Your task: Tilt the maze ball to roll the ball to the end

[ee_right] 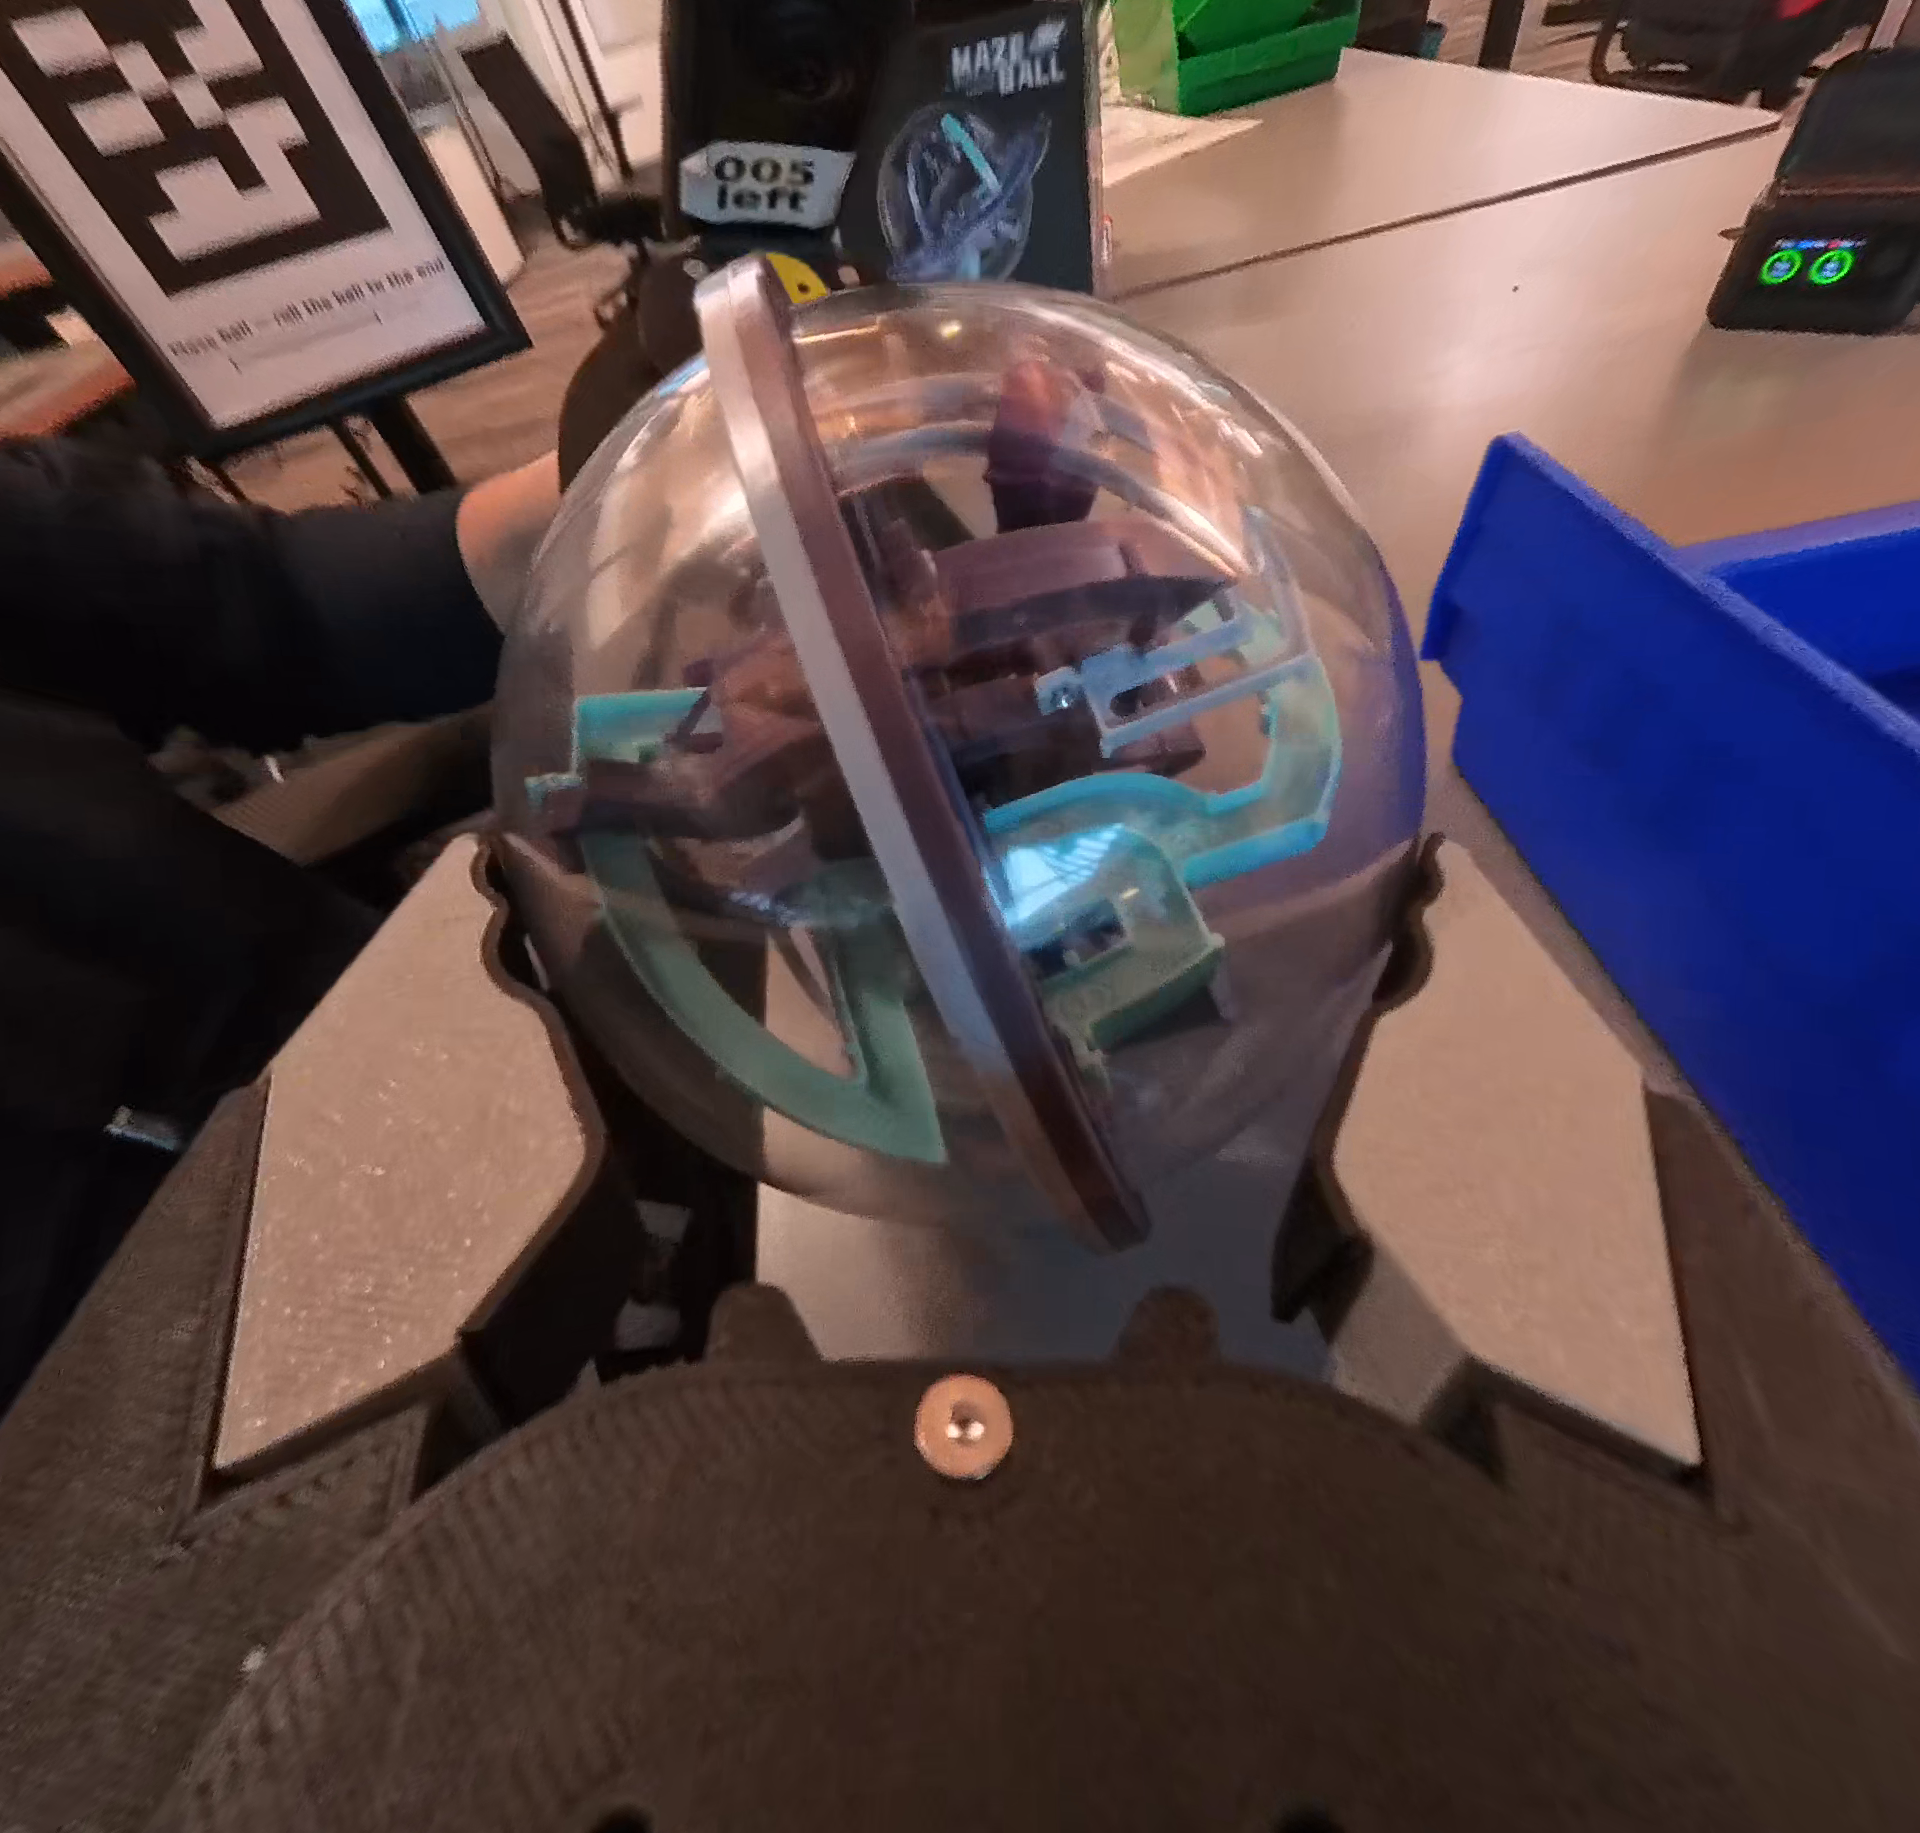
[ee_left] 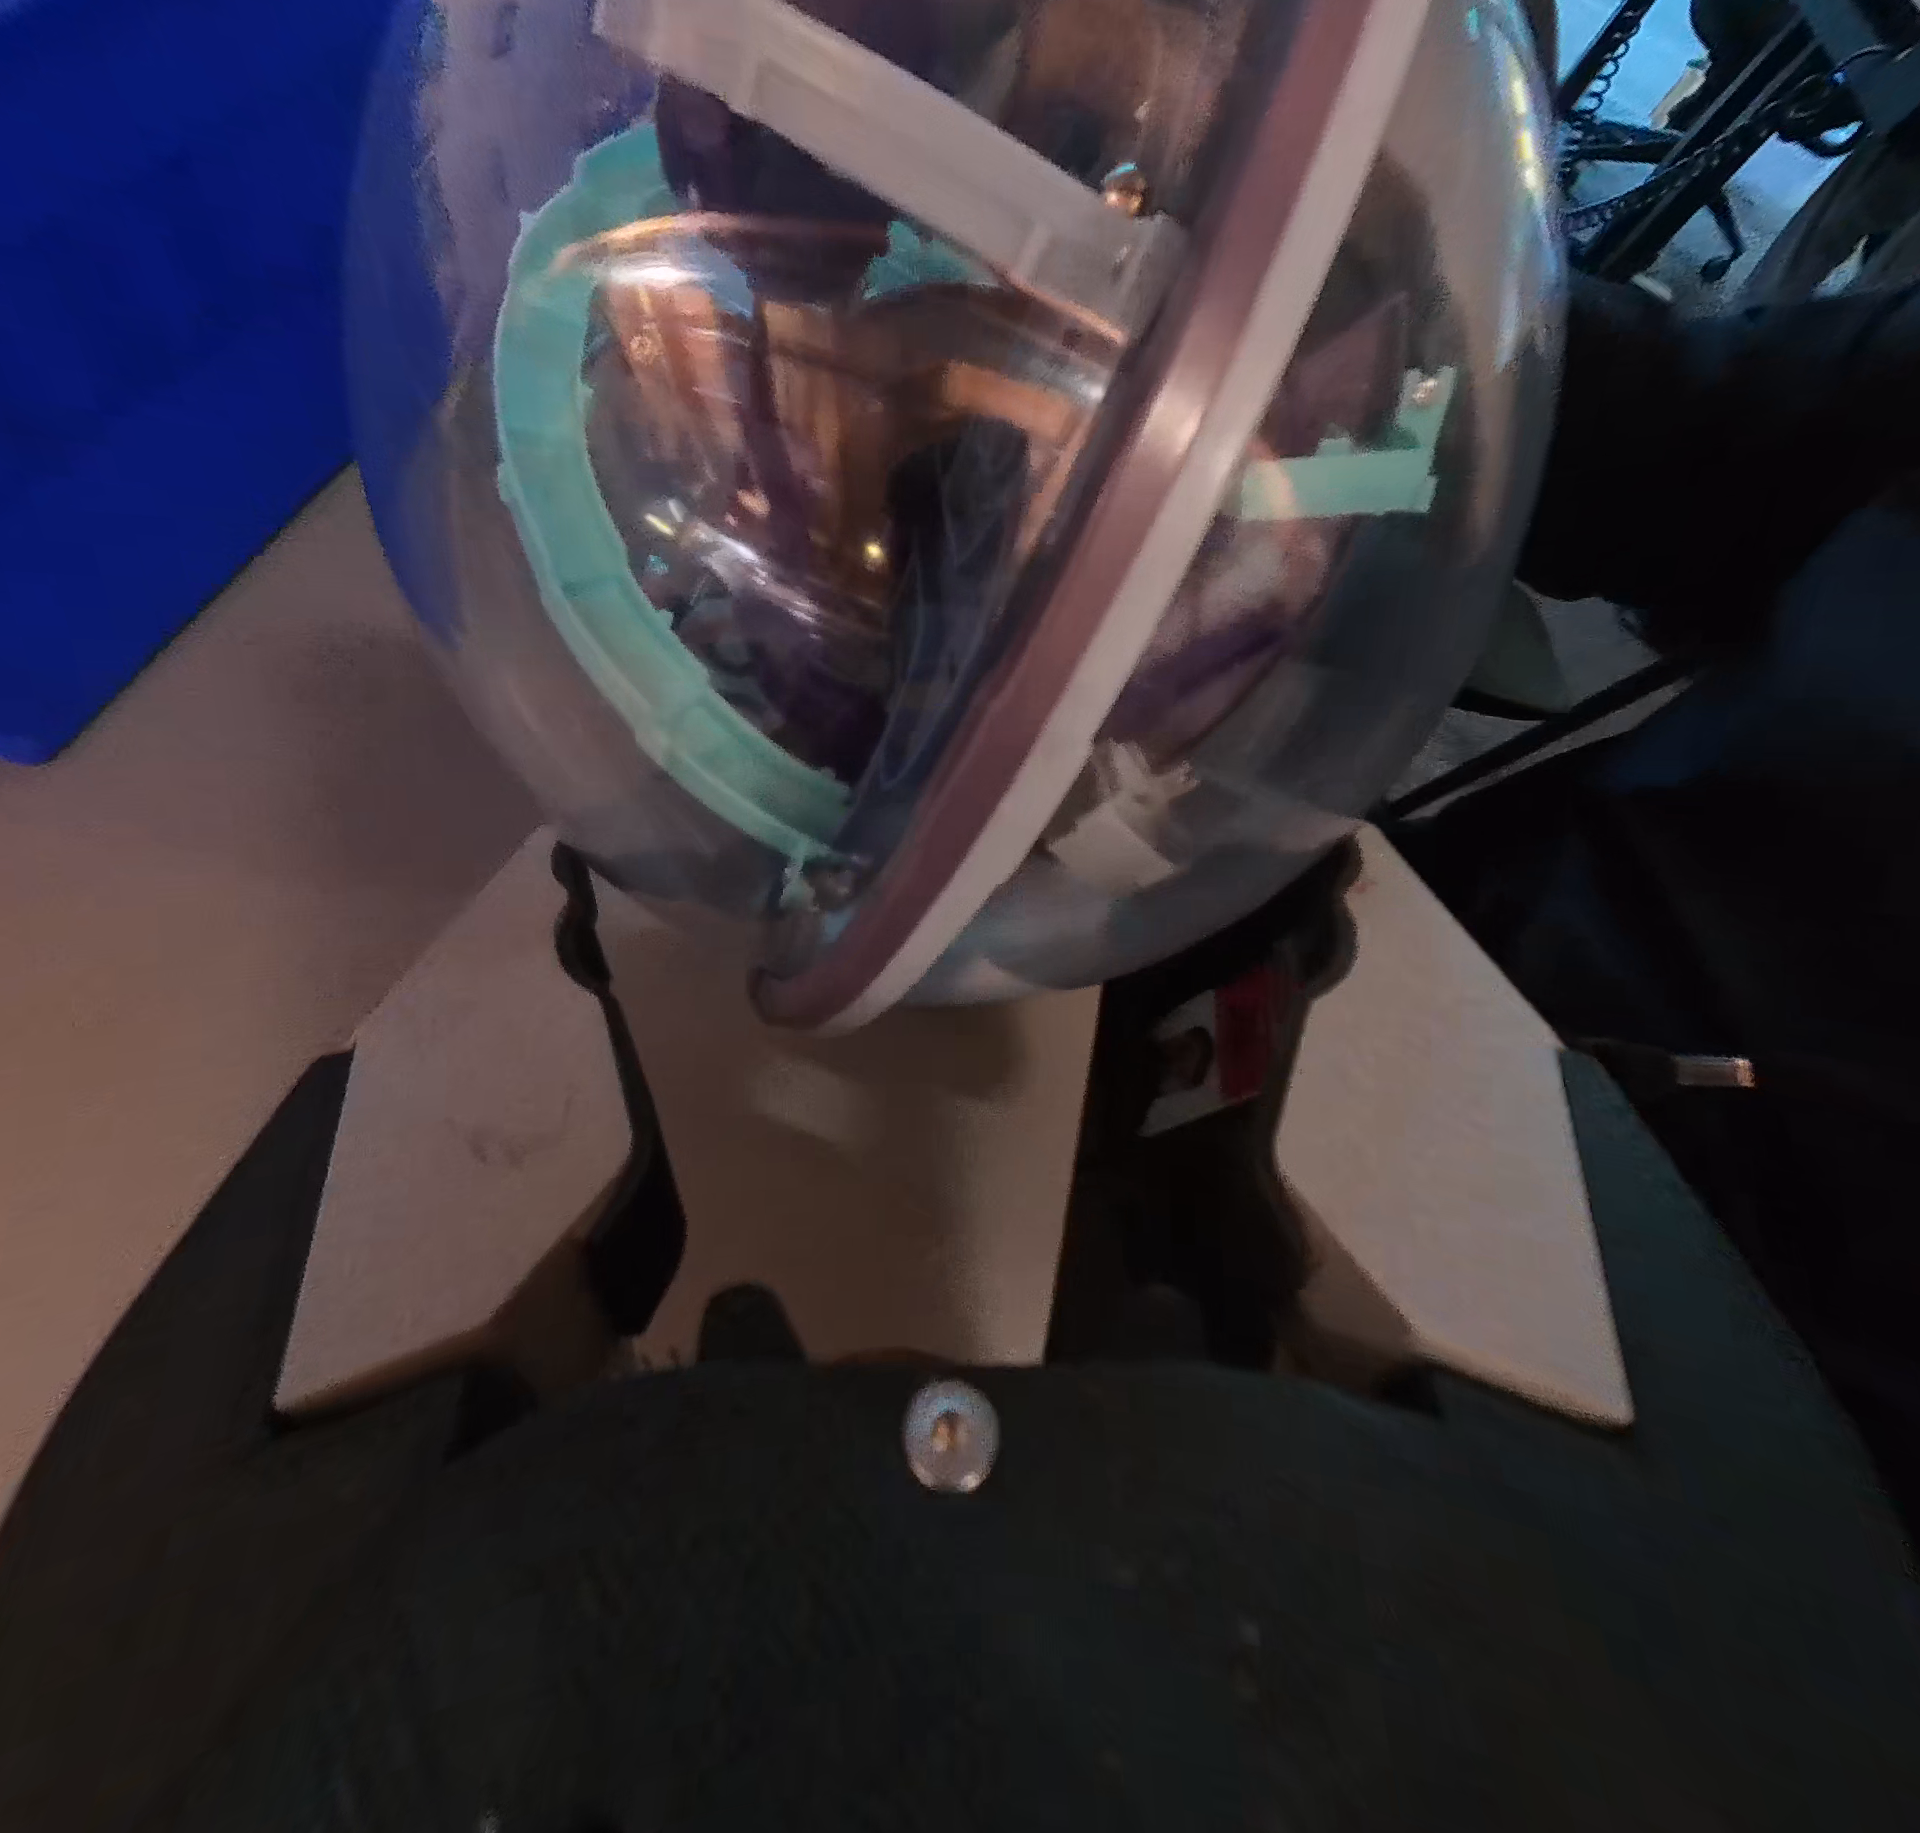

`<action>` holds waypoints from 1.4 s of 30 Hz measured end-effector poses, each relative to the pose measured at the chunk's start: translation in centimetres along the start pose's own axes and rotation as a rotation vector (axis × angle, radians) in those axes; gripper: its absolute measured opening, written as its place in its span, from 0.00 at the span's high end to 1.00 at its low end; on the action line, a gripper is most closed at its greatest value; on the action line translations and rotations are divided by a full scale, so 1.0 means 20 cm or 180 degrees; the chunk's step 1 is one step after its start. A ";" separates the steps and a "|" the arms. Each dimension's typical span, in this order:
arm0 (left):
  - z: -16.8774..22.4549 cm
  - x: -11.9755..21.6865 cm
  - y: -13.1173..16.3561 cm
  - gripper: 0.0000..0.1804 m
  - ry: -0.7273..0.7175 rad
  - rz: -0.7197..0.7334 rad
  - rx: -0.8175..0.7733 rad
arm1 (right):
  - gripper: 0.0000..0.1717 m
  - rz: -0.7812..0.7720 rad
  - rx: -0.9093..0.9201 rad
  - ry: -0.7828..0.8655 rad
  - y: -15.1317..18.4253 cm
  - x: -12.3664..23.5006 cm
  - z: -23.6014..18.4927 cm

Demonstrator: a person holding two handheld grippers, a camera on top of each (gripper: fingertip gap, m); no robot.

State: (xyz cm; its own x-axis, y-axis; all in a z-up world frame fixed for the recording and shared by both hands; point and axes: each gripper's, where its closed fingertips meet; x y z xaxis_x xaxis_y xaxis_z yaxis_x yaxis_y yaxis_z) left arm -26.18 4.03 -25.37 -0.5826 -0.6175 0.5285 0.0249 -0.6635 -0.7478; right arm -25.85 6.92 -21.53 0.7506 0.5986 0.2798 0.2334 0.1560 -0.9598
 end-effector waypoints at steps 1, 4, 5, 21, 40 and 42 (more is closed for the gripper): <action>0.01 0.01 0.00 0.25 0.0022 -0.0046 0.0067 | 0.08 0.0070 -0.0085 -0.0018 -0.02 0.00 0.00; 0.04 0.06 -0.01 0.25 0.0052 -0.0192 0.0254 | 0.08 0.0251 -0.0340 -0.0079 -0.06 -0.01 -0.01; 0.05 0.08 -0.01 0.25 0.0062 -0.0262 0.0317 | 0.08 0.0316 -0.0419 -0.0097 -0.07 -0.02 -0.02; 0.16 0.20 0.16 0.25 0.0082 -0.1184 0.0600 | 0.08 0.0895 -0.0718 -0.0106 -0.17 -0.10 -0.14; 0.05 0.22 0.03 0.27 -0.0225 -0.0556 0.0401 | 0.08 0.0507 -0.0949 -0.0491 0.01 -0.13 -0.11; 0.06 0.23 -0.02 0.28 -0.0293 -0.0417 0.0343 | 0.08 0.0613 -0.0983 -0.0528 -0.01 -0.12 -0.10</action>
State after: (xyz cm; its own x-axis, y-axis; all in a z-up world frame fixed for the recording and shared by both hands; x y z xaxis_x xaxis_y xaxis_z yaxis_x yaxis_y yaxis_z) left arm -27.94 0.95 -22.25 -0.5099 -0.5556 0.6567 0.0435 -0.7791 -0.6254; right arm -26.54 3.86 -21.96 0.6946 0.7166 0.0637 0.2920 -0.1999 -0.9353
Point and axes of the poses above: each gripper's, where its closed fingertips meet, x back along the fingers, y out of its underside, z = x × y across the jaws, and after that the axes turned 9 degrees about x, right-handed
